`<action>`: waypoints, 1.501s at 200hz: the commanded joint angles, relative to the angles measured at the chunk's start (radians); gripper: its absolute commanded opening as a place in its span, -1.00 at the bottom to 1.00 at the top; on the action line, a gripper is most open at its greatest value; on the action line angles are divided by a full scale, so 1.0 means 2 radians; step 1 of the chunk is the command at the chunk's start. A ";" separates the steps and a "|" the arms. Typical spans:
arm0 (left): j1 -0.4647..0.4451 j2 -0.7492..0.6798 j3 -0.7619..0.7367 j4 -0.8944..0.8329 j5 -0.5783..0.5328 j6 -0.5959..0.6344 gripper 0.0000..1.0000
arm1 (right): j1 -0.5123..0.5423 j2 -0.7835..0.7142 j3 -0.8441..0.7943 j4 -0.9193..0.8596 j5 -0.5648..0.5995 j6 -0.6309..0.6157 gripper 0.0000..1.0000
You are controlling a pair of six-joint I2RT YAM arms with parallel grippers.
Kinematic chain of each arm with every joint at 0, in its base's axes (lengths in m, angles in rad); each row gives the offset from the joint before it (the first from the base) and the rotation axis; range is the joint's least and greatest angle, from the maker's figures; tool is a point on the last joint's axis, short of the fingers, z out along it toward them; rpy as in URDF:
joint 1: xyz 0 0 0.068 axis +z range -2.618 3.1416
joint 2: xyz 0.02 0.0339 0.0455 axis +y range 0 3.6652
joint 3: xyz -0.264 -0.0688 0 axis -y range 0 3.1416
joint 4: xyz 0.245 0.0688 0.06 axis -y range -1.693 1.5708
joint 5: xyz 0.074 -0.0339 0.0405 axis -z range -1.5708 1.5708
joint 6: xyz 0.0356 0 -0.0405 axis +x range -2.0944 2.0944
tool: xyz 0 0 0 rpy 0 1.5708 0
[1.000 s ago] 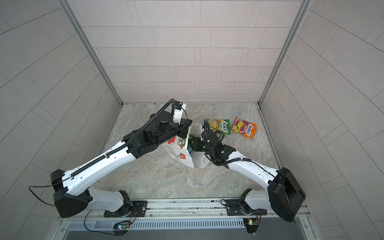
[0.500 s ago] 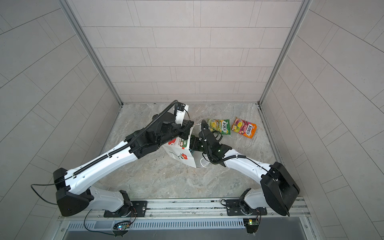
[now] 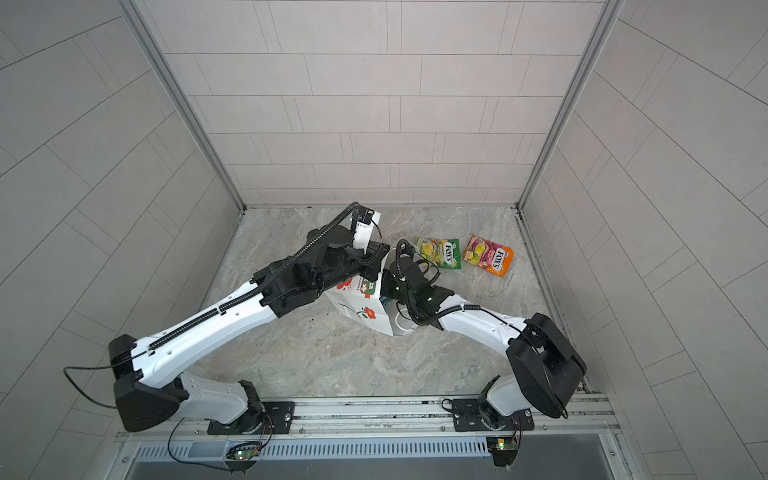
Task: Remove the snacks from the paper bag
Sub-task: 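Lower the right gripper into the bag and pinch the top green FOX'S pack, then lift the green SPRING TEA pack up out of the bag with the right gripper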
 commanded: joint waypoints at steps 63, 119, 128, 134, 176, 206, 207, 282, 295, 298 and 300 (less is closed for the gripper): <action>-0.007 -0.023 0.012 0.012 0.019 0.025 -1.00 | 0.010 0.061 0.054 0.010 0.036 0.013 -0.20; -0.006 -0.047 -0.007 -0.006 -0.012 0.047 -1.00 | 0.013 0.027 0.041 -0.004 0.031 -0.026 -1.00; -0.006 -0.050 -0.010 -0.010 -0.019 0.051 -1.00 | 0.013 0.015 0.039 -0.010 0.032 -0.037 -1.00; -0.006 -0.052 -0.011 -0.012 -0.024 0.053 -1.00 | 0.013 0.008 0.038 -0.015 0.032 -0.044 -1.00; -0.006 -0.054 -0.018 -0.025 -0.056 0.063 -1.00 | 0.013 -0.040 0.017 -0.029 0.026 -0.077 -1.00; -0.006 -0.051 -0.018 -0.029 -0.062 0.071 -1.00 | 0.013 -0.068 0.010 -0.027 0.023 -0.103 -1.00; -0.006 -0.051 -0.018 -0.029 -0.062 0.071 -1.00 | 0.013 -0.068 0.009 -0.028 0.024 -0.103 -1.00; -0.006 -0.052 -0.022 -0.029 -0.069 0.070 -1.00 | 0.012 -0.128 0.022 -0.050 0.026 -0.133 -1.00; -0.006 -0.051 -0.022 -0.029 -0.066 0.070 -1.00 | 0.012 -0.137 0.022 -0.048 0.026 -0.136 -1.00; -0.006 -0.050 -0.022 -0.029 -0.066 0.070 -1.00 | 0.012 -0.139 0.022 -0.048 0.026 -0.136 -1.00; -0.006 -0.050 -0.022 -0.029 -0.066 0.070 -1.00 | 0.012 -0.140 0.022 -0.048 0.026 -0.135 -1.00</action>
